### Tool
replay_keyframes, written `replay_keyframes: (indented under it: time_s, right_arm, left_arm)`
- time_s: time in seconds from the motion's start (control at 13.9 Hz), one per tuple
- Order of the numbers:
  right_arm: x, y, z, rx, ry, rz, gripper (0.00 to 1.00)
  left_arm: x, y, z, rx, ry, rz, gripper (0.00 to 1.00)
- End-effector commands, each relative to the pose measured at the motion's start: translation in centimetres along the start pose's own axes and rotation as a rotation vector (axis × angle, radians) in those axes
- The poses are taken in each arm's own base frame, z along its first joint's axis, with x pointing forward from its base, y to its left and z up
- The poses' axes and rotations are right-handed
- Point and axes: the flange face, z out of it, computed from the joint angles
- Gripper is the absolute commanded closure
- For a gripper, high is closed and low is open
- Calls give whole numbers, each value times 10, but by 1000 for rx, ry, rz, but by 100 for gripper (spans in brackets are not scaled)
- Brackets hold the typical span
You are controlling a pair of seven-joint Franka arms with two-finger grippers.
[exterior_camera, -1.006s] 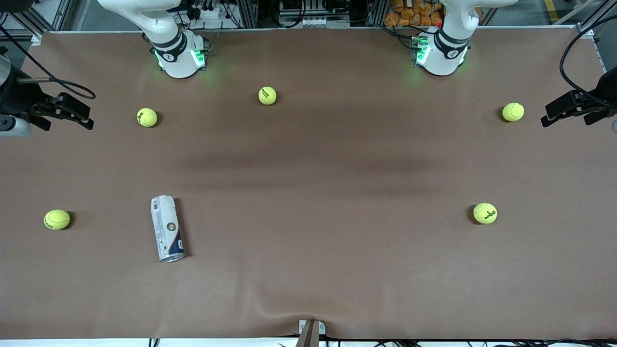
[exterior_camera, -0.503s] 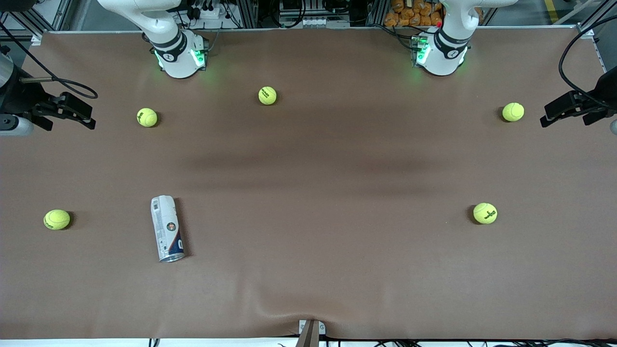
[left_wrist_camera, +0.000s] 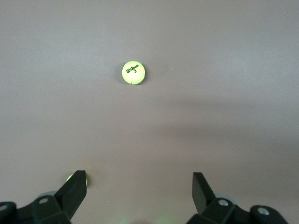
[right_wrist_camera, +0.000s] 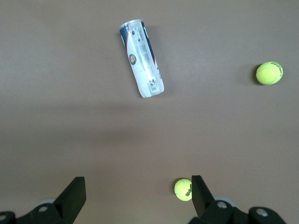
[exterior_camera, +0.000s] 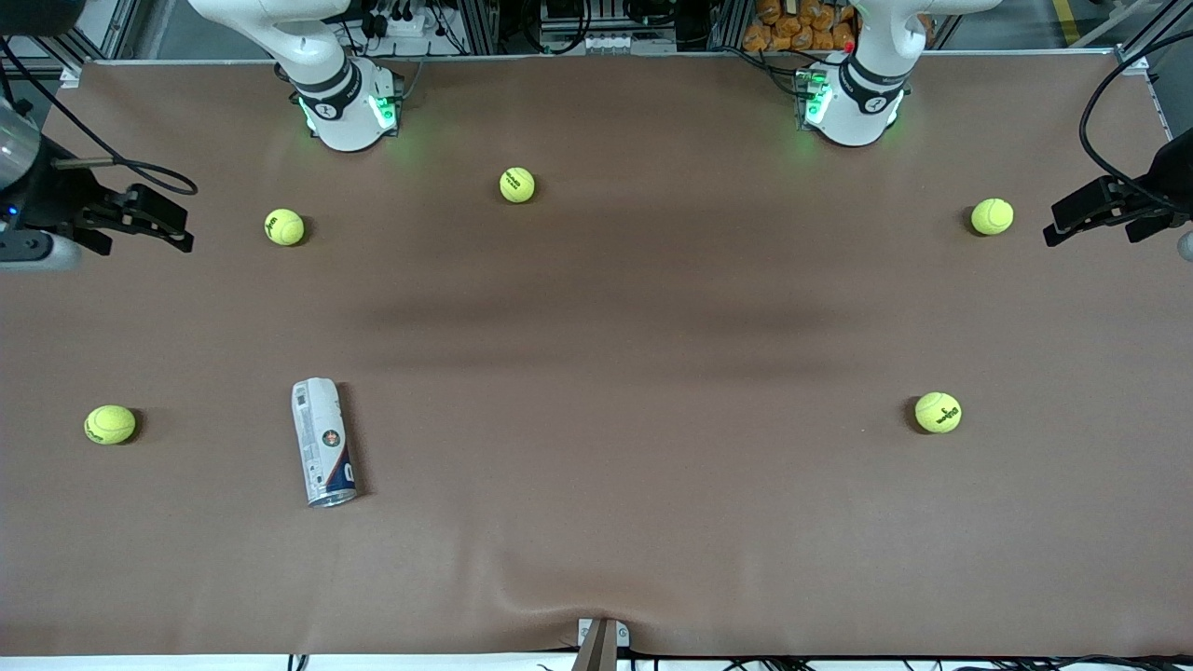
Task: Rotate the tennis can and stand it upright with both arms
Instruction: 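Reach the right gripper down over the white tennis can lying flat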
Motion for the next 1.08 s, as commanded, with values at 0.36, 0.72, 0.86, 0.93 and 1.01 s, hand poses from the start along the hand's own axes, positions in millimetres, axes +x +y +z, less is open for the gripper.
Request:
replay_keyframes:
  time_s: [0.36, 0.72, 0.86, 0.93, 1.01]
  right_arm:
    - [40, -10, 112, -10, -143, -30, 0]
    - [87, -6, 216, -47, -86, -136, 0]
    - [103, -1, 254, -58, -69, -147, 0]
    - [110, -3, 271, -83, -53, -181, 0]
    - [114, -1, 284, -92, -48, -190, 0]
  left_arm:
    - [-2, -1, -1, 18, 1, 6, 0]
    - [-2, -2, -1, 18, 1, 4, 0]
    - [-1, -1, 0, 16, -1, 4, 0]
    - [-1, -1, 0, 15, -1, 5, 0]
    - [-1, -1, 0, 15, -1, 5, 0]
